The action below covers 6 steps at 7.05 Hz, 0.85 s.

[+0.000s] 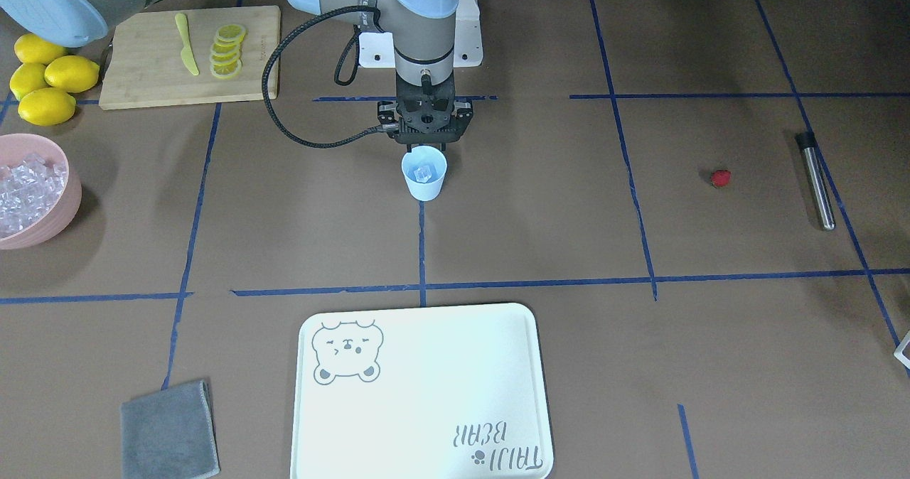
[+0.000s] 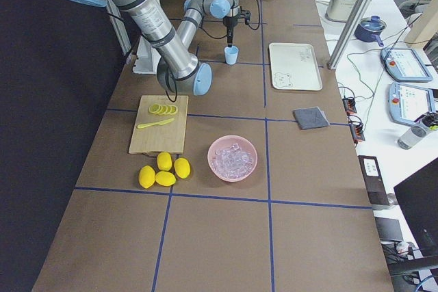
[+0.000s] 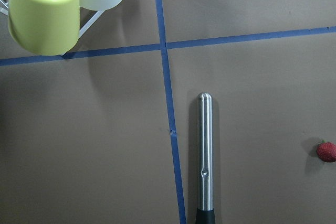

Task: Mash ice and strawberries in cup
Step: 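Open the right gripper to drop the ice cube into the cup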

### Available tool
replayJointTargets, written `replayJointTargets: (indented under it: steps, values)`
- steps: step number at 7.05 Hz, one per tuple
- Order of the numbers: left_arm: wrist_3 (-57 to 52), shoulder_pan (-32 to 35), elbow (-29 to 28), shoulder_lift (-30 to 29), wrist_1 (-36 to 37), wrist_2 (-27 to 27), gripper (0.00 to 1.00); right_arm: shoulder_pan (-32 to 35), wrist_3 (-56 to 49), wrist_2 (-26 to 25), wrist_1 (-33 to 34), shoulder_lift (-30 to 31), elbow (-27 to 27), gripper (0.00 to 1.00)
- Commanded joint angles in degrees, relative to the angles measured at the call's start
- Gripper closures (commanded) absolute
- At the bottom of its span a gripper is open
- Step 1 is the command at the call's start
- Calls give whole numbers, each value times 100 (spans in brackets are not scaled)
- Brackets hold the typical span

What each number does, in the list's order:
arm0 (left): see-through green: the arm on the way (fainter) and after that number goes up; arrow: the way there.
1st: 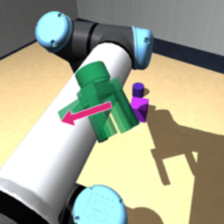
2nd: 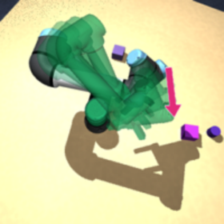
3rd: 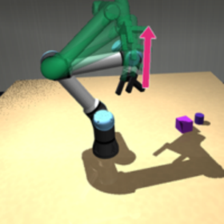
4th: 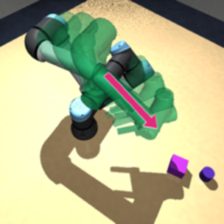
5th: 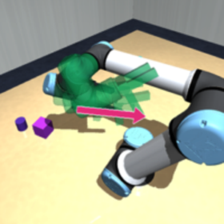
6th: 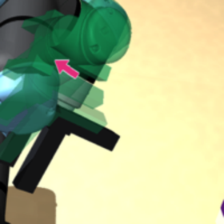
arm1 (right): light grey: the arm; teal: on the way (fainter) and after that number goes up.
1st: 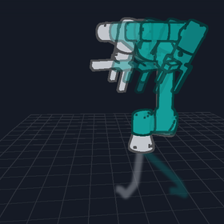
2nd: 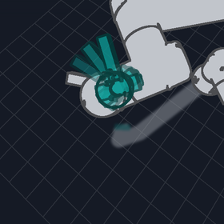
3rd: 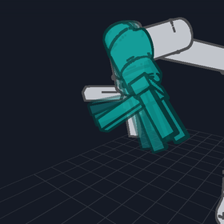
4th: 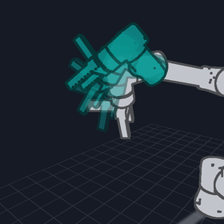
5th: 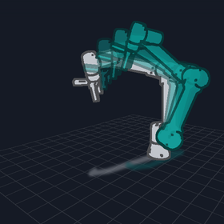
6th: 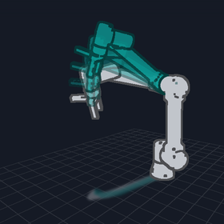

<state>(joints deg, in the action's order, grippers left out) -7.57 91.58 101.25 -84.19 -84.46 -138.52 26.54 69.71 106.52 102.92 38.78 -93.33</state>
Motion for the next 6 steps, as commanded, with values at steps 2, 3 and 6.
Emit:
replayJointTargets:
  steps: [2,3,6]
  values:
    - [-8,0,9,-36,0,17,0,9,7,0,0,-2,-36,1]
    - [-17,-9,165,-37,-9,79,0,26,7,0,9,15,-167,1]
    - [1258,-610,1086,25,-9,439,0,455,-54,105,61,155,-720,1]
